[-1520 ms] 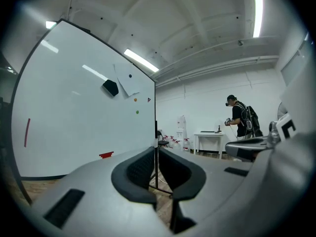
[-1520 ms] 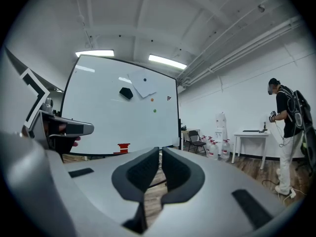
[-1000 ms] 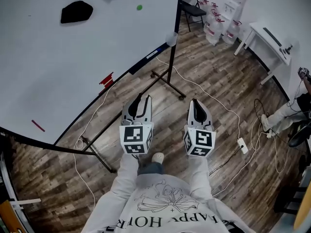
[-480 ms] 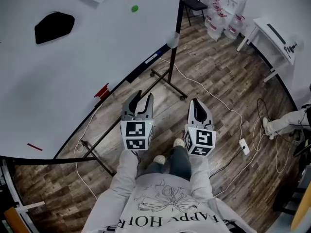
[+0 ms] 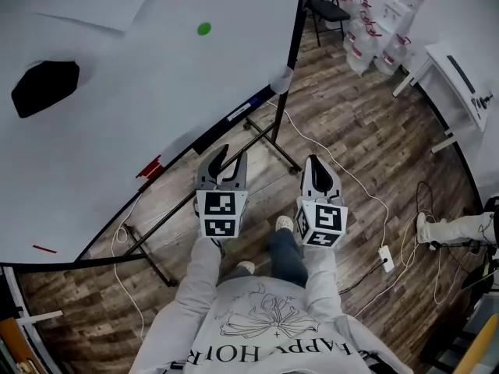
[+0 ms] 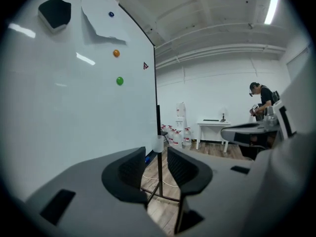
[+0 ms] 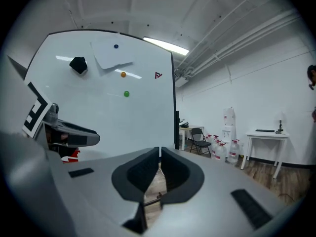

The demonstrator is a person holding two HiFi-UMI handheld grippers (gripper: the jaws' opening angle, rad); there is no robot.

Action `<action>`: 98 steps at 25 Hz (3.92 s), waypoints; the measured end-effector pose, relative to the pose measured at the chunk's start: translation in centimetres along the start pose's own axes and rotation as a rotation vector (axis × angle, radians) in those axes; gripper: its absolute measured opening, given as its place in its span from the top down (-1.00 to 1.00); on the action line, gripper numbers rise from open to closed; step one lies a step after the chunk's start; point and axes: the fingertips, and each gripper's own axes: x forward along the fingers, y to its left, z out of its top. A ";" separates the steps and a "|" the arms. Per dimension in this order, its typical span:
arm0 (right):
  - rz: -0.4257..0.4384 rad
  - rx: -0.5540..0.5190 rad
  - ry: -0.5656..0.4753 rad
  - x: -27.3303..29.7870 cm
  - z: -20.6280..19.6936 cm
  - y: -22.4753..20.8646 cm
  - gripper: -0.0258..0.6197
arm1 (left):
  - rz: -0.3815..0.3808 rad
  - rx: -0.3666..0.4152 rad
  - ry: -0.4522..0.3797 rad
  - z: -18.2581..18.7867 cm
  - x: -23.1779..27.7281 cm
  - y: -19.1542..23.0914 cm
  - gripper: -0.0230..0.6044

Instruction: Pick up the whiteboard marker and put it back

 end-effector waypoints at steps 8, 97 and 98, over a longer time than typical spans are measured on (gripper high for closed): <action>0.119 -0.044 0.011 8.6 1.9 -5.9 0.91 | 0.096 0.001 0.079 0.8 8.5 -0.5 0.55; 0.193 0.026 0.319 26.8 -9.0 -12.1 0.91 | 0.109 0.614 0.988 -13.4 32.9 6.3 0.74; 0.193 0.025 0.319 26.8 -9.0 -12.1 0.91 | 0.113 0.613 0.984 -13.3 33.0 6.3 0.74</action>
